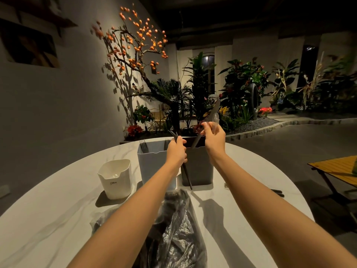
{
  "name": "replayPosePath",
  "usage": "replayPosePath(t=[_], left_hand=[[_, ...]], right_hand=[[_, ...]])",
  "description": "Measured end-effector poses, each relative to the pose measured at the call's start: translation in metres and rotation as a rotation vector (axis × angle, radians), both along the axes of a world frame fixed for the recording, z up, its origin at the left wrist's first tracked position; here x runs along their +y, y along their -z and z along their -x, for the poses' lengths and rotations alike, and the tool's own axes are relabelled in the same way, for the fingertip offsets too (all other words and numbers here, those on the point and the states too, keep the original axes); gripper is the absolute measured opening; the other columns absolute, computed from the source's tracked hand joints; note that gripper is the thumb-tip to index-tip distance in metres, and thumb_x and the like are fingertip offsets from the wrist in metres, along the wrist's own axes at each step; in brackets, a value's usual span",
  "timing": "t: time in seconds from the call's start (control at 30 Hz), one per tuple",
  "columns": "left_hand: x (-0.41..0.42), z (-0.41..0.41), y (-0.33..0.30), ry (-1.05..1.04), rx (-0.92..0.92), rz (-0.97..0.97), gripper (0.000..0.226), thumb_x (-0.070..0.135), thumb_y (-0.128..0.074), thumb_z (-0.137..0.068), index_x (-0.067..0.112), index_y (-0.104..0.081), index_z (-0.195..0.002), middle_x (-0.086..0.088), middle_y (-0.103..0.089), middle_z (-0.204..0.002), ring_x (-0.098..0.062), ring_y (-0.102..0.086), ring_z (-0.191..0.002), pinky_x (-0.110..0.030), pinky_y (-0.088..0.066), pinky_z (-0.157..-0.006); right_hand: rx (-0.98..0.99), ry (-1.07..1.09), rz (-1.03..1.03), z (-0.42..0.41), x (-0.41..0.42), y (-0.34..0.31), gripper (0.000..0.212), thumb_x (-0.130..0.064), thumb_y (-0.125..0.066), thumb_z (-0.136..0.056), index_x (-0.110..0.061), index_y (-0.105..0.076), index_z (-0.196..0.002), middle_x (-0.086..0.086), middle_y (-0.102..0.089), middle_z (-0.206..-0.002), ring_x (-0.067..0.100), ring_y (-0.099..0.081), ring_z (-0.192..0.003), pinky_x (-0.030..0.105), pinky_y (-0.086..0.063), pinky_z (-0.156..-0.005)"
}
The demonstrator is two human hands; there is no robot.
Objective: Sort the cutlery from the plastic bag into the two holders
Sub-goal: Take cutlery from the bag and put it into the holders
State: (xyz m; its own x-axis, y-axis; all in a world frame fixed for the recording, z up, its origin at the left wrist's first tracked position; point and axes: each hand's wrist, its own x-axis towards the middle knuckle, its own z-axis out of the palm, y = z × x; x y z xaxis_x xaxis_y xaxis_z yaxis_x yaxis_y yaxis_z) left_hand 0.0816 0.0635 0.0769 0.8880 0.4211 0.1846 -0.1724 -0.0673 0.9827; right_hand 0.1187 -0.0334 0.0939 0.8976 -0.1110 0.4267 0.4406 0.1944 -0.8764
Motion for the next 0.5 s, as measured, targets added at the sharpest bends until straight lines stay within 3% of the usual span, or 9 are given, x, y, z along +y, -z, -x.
replayPosePath(t=[0.17,0.33,0.43,0.5], left_hand=[[0.003,-0.010,-0.004,0.005,0.016,0.035,0.026,0.032,-0.032,-0.105,0.009,-0.044,-0.101,0.001,-0.031,-0.063,-0.009,-0.025,-0.049,-0.020,-0.024,-0.042],[0.009,-0.019,-0.004,-0.006,-0.014,0.047,0.020,0.033,-0.034,-0.104,0.013,-0.035,-0.102,0.000,-0.032,-0.068,-0.008,-0.024,-0.050,-0.019,-0.023,-0.042],[0.013,-0.022,-0.003,-0.008,-0.041,0.052,0.020,0.031,-0.034,-0.105,0.012,-0.038,-0.106,0.000,-0.032,-0.068,-0.008,-0.023,-0.048,-0.018,-0.022,-0.039],[0.018,-0.023,-0.003,-0.018,-0.061,0.070,0.034,0.028,-0.036,-0.104,0.003,-0.042,-0.126,-0.001,-0.035,-0.067,-0.005,-0.026,-0.043,-0.016,-0.023,-0.037]], right_hand=[[-0.031,-0.039,-0.087,-0.012,0.007,-0.010,0.012,-0.021,-0.052,-0.099,-0.016,-0.057,-0.089,-0.003,-0.056,-0.072,0.012,-0.054,-0.077,0.022,-0.043,-0.074],[0.080,-0.045,0.291,-0.027,0.012,0.000,0.023,-0.016,-0.045,-0.100,-0.015,-0.061,-0.083,0.001,-0.060,-0.075,0.018,-0.056,-0.080,0.036,-0.044,-0.077],[0.182,-0.132,0.535,-0.030,0.013,0.011,0.022,-0.010,-0.047,-0.097,-0.008,-0.061,-0.080,0.002,-0.055,-0.067,0.011,-0.045,-0.060,0.026,-0.037,-0.057],[0.201,-0.107,0.551,-0.030,0.015,0.017,0.019,-0.011,-0.048,-0.097,-0.007,-0.059,-0.082,0.002,-0.050,-0.064,0.011,-0.041,-0.057,0.023,-0.031,-0.051]])
